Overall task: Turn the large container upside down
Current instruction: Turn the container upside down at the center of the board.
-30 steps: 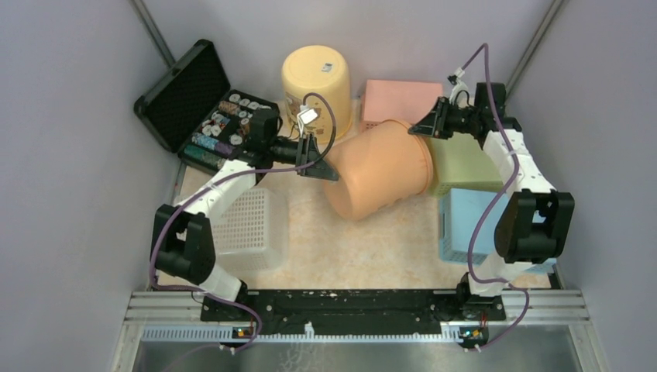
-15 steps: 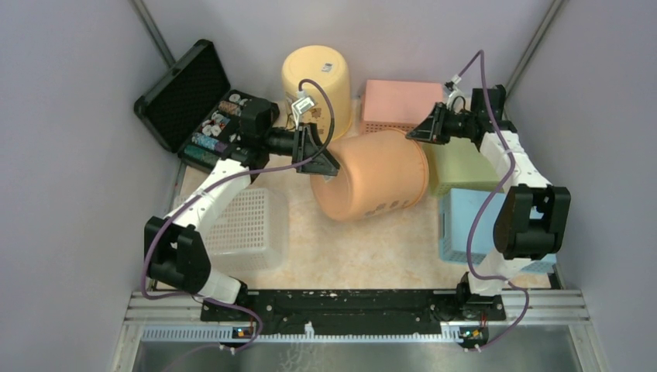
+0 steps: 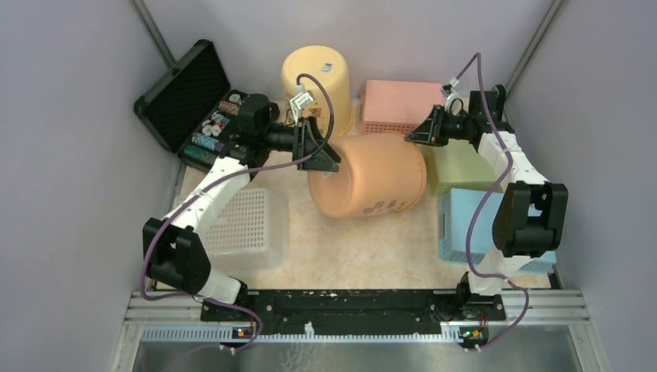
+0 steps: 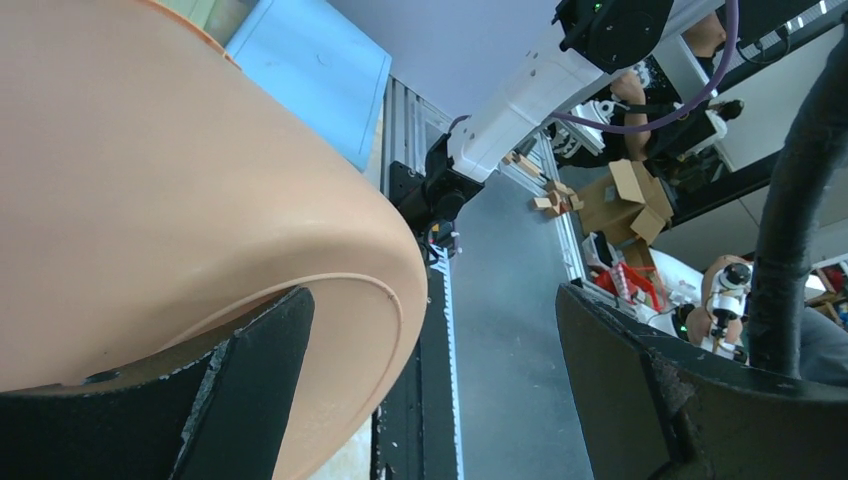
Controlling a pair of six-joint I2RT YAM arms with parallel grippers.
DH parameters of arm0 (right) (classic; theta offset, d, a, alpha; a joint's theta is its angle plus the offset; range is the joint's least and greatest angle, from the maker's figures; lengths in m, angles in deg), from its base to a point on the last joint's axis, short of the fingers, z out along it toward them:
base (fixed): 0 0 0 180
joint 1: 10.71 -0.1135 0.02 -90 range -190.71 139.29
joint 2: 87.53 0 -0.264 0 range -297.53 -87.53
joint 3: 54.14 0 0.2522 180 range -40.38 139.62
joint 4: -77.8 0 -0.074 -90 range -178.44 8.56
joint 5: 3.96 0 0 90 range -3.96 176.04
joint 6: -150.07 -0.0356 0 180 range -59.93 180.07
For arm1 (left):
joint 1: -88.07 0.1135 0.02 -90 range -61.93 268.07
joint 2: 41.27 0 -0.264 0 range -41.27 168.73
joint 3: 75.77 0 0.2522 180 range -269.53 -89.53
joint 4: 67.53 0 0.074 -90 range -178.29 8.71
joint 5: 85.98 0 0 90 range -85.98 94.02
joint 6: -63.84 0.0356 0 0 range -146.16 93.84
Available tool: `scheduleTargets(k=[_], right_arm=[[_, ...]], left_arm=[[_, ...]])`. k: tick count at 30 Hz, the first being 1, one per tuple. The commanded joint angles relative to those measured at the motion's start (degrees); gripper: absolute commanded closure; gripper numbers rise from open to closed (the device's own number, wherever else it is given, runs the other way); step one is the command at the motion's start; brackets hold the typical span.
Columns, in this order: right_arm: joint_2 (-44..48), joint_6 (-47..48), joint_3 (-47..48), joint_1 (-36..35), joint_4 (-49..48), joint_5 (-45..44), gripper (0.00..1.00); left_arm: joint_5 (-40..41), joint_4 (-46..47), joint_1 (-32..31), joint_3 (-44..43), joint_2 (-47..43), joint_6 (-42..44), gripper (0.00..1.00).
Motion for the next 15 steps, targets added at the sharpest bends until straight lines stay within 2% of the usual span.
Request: scheduleTargets(k=[1, 15], right_arm=[[-2.0, 3.7, -2.3, -4.8, 6.3, 6.3, 0.81], [-2.9, 4.2, -3.4, -7.2, 3.6, 8.5, 0.79]], left_arm=[[7.5, 5.6, -0.9, -3.6, 0.5, 3.9, 0.01], [9.2, 2.6, -0.9, -2.6, 0.9, 7.4, 0.01]])
